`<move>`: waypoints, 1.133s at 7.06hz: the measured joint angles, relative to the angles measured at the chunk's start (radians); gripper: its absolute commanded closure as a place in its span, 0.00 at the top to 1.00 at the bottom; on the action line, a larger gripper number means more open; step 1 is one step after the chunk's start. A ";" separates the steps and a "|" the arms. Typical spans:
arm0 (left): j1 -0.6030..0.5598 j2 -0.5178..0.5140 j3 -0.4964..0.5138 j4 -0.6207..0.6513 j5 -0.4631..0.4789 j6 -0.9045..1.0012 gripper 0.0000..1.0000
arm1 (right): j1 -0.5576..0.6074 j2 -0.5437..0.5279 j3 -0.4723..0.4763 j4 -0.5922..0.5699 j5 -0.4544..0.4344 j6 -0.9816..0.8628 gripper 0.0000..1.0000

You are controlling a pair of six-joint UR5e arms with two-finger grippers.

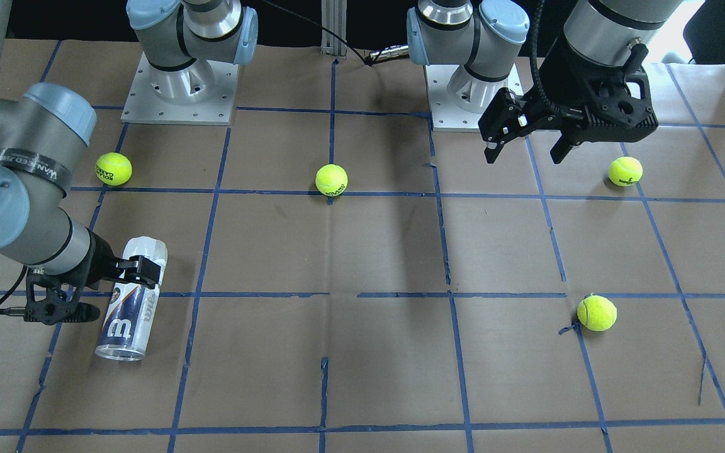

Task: Lift up tennis ball bucket
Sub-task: 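Lower the open right gripper around the top of the Wilson can, then close the right gripper on the can and carry it toward the table center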

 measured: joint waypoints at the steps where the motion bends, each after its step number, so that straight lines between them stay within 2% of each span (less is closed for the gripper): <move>1: 0.000 0.000 0.000 0.000 0.000 -0.002 1.00 | -0.004 0.027 0.003 -0.022 -0.001 -0.003 1.00; 4: 0.000 0.000 0.000 0.002 0.000 -0.003 1.00 | -0.006 0.100 0.007 -0.104 -0.009 -0.004 1.00; 5: 0.000 0.000 0.000 0.002 -0.001 -0.003 1.00 | -0.006 0.116 0.007 -0.119 -0.018 -0.003 0.93; 6: 0.000 0.000 0.001 0.002 -0.001 -0.003 1.00 | -0.006 0.124 0.008 -0.126 -0.022 -0.002 0.74; 7: 0.001 0.000 0.002 0.002 -0.001 -0.003 1.00 | -0.006 0.128 0.008 -0.128 -0.024 -0.003 0.66; 8: 0.002 0.000 0.003 0.002 -0.002 -0.003 1.00 | -0.006 0.129 0.008 -0.127 -0.025 -0.005 0.67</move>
